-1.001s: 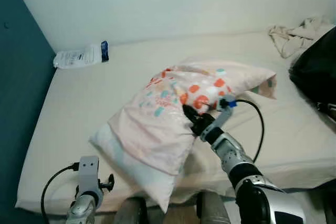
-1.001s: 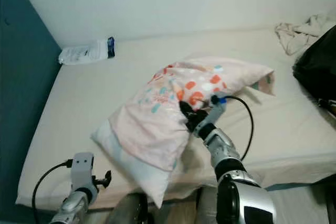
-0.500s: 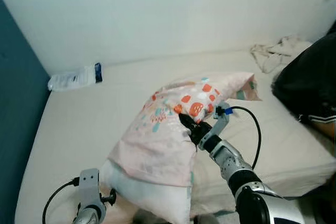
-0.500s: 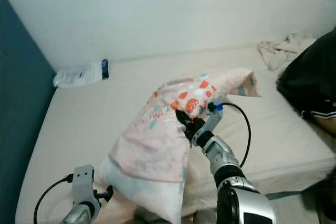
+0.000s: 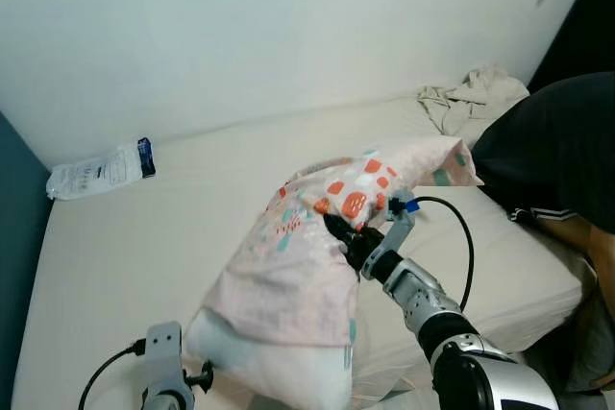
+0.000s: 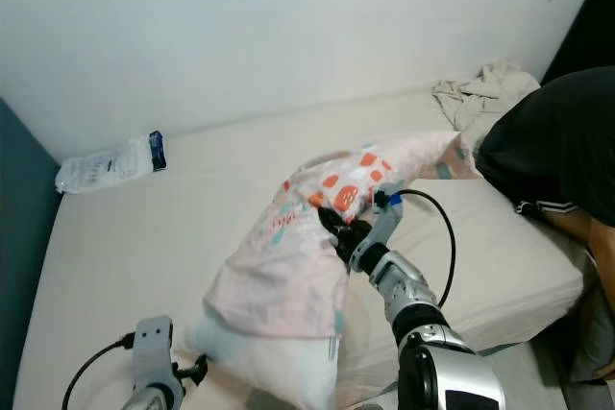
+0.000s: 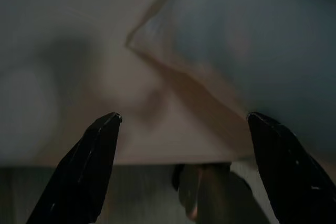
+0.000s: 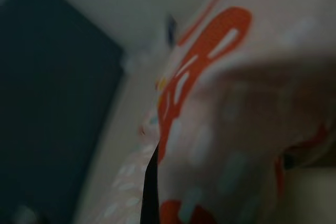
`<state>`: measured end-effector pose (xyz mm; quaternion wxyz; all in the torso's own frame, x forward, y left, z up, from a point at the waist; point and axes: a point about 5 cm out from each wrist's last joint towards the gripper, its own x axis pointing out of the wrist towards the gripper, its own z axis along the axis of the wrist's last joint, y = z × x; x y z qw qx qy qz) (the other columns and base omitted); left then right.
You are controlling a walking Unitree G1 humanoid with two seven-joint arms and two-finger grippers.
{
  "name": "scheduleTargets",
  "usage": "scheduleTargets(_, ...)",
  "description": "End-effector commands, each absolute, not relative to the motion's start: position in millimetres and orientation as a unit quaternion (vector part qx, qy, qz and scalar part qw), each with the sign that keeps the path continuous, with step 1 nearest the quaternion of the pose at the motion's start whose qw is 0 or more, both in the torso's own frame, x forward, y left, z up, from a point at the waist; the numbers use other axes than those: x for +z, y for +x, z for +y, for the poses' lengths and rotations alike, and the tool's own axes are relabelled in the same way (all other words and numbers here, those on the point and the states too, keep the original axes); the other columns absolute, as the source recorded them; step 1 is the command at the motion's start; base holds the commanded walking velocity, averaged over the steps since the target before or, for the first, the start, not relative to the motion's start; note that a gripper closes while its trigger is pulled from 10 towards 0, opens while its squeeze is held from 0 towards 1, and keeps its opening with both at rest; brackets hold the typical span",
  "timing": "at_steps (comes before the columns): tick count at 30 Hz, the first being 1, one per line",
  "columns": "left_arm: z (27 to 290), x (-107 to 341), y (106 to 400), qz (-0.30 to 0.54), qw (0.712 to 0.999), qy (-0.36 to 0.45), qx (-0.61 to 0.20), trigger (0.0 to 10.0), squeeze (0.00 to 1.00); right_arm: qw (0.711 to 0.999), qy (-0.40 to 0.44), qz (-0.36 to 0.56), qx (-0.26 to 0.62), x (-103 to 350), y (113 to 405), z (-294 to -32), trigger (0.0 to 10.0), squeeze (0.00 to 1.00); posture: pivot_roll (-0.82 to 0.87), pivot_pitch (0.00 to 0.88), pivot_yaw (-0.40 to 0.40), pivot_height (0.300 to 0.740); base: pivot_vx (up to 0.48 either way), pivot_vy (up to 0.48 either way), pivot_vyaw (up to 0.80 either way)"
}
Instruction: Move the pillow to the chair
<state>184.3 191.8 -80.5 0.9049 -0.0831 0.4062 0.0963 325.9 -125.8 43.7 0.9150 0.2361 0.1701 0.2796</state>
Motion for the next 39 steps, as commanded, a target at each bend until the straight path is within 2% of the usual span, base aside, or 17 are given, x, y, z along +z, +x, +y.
scheduleTargets(1, 188, -87, 174, 0.430, 0.893, -0.086, 0.100, 10.0, 0.00, 0.919, 0.212, 0.188, 0.274, 37, 322, -125, 10.0, 0.00, -0.13, 0.025, -0.025, 0.740, 0.000, 0.000, 0.00)
scheduleTargets(6, 185, -92, 165, 0.452, 0.884, -0.080, 0.094, 10.0, 0.00, 0.923, 0.214, 0.225, 0.227, 18, 309, -138, 10.0, 0.00, -0.13, 0.023, -0.029, 0.740, -0.234, 0.000, 0.00)
scheduleTargets(11, 185, -92, 164, 0.454, 0.883, -0.072, 0.089, 10.0, 0.00, 0.925, 0.201, 0.234, 0.223, 15, 307, -141, 10.0, 0.00, -0.13, 0.023, -0.032, 0.740, -0.403, 0.000, 0.00)
scheduleTargets(20, 184, -92, 164, 0.456, 0.883, -0.069, 0.084, 10.0, 0.00, 0.932, 0.169, 0.243, 0.210, 13, 307, -138, 10.0, 0.00, -0.12, 0.031, -0.032, 0.740, -0.403, 0.000, 0.00)
scheduleTargets(39, 182, -93, 161, 0.459, 0.883, -0.062, 0.073, 10.0, 0.00, 0.933, 0.167, 0.249, 0.201, 8, 303, -135, 10.0, 0.00, -0.11, 0.046, -0.022, 0.740, -0.403, 0.000, 0.00)
